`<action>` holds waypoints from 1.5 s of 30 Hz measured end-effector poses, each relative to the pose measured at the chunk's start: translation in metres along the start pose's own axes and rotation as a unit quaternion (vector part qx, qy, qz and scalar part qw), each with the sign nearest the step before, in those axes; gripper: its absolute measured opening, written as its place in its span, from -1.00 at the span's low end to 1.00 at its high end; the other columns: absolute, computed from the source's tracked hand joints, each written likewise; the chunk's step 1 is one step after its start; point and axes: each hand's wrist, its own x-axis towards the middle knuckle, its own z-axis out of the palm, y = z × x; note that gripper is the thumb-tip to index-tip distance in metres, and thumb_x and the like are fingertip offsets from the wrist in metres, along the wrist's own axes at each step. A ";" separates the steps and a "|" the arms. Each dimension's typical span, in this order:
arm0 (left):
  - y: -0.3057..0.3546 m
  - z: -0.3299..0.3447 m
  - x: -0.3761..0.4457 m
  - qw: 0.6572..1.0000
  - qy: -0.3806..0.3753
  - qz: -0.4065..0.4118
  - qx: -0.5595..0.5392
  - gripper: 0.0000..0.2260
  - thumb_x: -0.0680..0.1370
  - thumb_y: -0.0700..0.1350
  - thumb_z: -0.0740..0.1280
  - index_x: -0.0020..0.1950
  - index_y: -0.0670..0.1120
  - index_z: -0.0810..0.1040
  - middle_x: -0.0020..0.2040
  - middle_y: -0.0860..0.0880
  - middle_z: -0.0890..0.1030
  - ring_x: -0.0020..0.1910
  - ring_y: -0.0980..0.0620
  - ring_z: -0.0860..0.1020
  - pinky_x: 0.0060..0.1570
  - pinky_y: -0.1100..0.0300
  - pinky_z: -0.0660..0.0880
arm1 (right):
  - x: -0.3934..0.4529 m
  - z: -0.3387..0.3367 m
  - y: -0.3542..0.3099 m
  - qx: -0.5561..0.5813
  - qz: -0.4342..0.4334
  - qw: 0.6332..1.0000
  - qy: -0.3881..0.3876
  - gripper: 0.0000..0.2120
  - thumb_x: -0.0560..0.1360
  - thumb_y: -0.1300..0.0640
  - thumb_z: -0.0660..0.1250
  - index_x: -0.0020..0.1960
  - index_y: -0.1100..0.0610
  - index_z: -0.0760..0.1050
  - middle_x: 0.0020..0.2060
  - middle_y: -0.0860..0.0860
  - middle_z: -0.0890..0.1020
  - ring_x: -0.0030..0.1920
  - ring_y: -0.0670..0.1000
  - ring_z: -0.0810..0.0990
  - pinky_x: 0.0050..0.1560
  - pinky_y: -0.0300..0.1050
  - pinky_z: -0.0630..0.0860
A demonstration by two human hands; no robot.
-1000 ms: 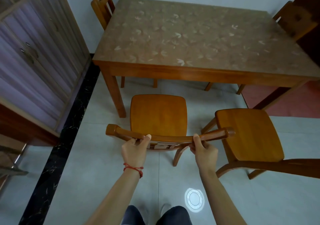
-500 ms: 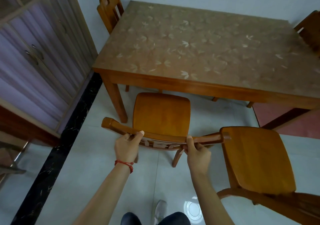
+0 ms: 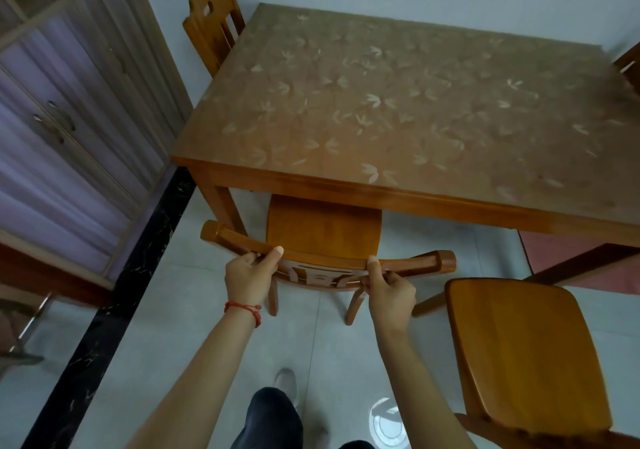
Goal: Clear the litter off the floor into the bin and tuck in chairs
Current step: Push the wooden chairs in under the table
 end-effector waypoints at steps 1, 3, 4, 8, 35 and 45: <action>0.004 0.003 0.007 1.000 -0.001 -0.002 -0.003 -0.82 0.40 -0.03 0.43 -0.33 -0.11 0.60 -0.25 -0.13 0.66 -0.14 -0.11 0.64 0.04 -0.06 0.54 | 0.007 0.004 -0.004 -0.003 0.000 1.000 0.002 -0.70 0.51 0.01 0.29 -0.38 0.06 0.48 -0.42 -0.06 0.58 -0.37 -0.11 0.58 -0.35 -0.34 0.44; 0.012 0.010 0.022 1.000 -0.006 -0.005 -0.011 -0.81 0.40 -0.04 0.44 -0.34 -0.11 0.59 -0.25 -0.12 0.66 -0.13 -0.12 0.63 0.06 -0.07 0.54 | 0.020 0.012 -0.010 -0.005 -0.001 1.000 0.006 -0.69 0.50 0.00 0.29 -0.38 0.09 0.49 -0.42 -0.05 0.59 -0.36 -0.08 0.58 -0.35 -0.31 0.44; 0.016 0.013 0.029 1.000 -0.008 -0.006 -0.014 -0.81 0.40 -0.04 0.44 -0.35 -0.11 0.58 -0.26 -0.12 0.65 -0.13 -0.12 0.63 0.06 -0.07 0.54 | 0.027 0.015 -0.014 -0.005 0.000 1.000 0.007 -0.69 0.50 0.00 0.29 -0.37 0.10 0.49 -0.42 -0.05 0.59 -0.36 -0.08 0.58 -0.36 -0.32 0.43; 0.032 0.024 0.058 1.000 -0.017 -0.007 -0.017 -0.81 0.40 -0.04 0.44 -0.34 -0.11 0.58 -0.26 -0.08 0.65 -0.14 -0.09 0.64 0.06 -0.07 0.54 | 0.052 0.031 -0.027 -0.007 -0.003 1.000 0.012 -0.68 0.50 -0.01 0.29 -0.37 0.11 0.51 -0.41 -0.04 0.60 -0.34 -0.07 0.59 -0.34 -0.30 0.42; 0.063 0.060 0.123 0.998 -0.036 0.008 -0.041 -0.82 0.42 -0.06 0.43 -0.33 -0.10 0.56 -0.26 -0.05 0.64 -0.13 -0.09 0.63 0.05 -0.03 0.54 | 0.124 0.066 -0.047 -0.030 0.009 0.998 0.048 -0.53 0.48 -0.05 0.31 -0.24 0.41 0.56 -0.35 0.21 0.66 -0.32 0.15 0.64 -0.35 -0.24 0.53; 0.064 0.069 0.115 0.998 -0.048 0.008 -0.041 -0.84 0.41 -0.05 0.44 -0.34 -0.05 0.56 -0.25 -0.04 0.63 -0.10 -0.11 0.63 0.05 -0.08 0.55 | 0.131 0.059 -0.046 -0.024 0.020 0.998 0.053 -0.53 0.46 -0.06 0.32 -0.21 0.40 0.57 -0.29 0.28 0.65 -0.22 0.25 0.65 -0.07 0.14 0.61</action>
